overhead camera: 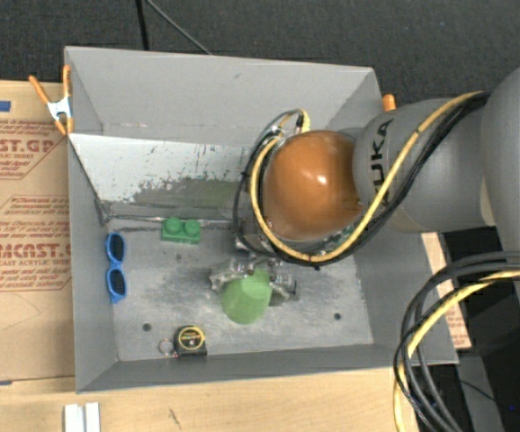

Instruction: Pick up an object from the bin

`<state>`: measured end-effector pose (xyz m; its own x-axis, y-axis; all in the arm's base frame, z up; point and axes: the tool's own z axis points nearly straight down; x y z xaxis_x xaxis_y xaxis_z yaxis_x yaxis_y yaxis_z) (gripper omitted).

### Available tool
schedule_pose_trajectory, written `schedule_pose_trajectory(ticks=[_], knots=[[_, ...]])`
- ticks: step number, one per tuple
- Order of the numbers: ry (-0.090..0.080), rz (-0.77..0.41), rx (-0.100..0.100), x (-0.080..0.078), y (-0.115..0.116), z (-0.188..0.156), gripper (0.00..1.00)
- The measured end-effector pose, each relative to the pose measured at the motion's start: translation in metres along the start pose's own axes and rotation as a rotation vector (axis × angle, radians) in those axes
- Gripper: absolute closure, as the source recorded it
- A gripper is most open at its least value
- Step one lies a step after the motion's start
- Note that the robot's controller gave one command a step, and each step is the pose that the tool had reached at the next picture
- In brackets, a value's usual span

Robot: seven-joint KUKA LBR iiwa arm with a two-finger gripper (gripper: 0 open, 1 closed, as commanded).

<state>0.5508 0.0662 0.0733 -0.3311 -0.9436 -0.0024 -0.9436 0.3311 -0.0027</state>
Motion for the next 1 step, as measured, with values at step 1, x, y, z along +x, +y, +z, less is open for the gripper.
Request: schedule_pose_trajectory(ticks=[1], knots=[[-0.004,-0.048,0.006,-0.0244,-0.0275,-0.1441,1.0]])
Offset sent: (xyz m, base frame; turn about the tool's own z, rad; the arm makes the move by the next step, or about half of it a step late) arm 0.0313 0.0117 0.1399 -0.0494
